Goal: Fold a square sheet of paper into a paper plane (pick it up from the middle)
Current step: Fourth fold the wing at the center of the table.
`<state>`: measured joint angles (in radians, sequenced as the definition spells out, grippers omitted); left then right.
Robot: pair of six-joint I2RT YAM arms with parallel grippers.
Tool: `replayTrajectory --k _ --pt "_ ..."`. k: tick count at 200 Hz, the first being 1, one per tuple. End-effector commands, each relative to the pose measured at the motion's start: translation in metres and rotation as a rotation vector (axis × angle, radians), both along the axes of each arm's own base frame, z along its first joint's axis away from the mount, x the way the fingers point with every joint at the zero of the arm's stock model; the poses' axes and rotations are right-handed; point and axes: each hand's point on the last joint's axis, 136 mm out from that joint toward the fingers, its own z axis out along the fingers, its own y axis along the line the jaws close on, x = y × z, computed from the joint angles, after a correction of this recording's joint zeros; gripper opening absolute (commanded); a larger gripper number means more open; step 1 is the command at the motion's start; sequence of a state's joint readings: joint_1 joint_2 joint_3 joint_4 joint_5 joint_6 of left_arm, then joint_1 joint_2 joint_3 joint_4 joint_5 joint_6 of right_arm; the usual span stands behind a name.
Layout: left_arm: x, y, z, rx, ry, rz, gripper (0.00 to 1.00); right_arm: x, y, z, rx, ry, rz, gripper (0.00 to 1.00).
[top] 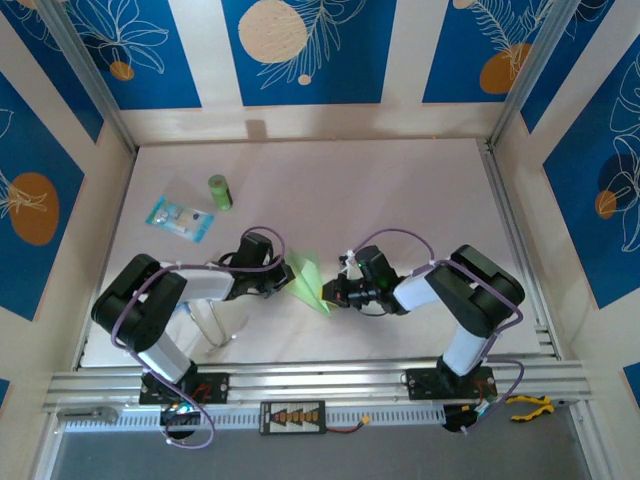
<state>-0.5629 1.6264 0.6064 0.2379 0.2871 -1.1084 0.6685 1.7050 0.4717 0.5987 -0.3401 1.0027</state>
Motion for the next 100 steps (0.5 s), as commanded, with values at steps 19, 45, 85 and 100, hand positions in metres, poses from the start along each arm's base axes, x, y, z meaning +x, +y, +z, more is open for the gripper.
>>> replayTrajectory --k 19,45,85,100 --pt "-0.009 0.01 -0.017 0.032 0.044 0.028 0.0 -0.009 0.0 -0.004 -0.018 0.027 0.003 0.02" --pt "-0.009 0.009 -0.015 0.03 0.041 0.031 0.0 -0.01 0.001 -0.009 -0.03 0.053 -0.014 0.02" --pt "-0.011 0.013 -0.011 0.046 0.03 0.042 0.0 -0.011 -0.003 -0.015 -0.045 0.075 -0.042 0.02" --pt "-0.012 0.015 -0.011 0.052 0.027 0.047 0.0 -0.012 -0.003 -0.016 -0.048 0.079 -0.041 0.02"
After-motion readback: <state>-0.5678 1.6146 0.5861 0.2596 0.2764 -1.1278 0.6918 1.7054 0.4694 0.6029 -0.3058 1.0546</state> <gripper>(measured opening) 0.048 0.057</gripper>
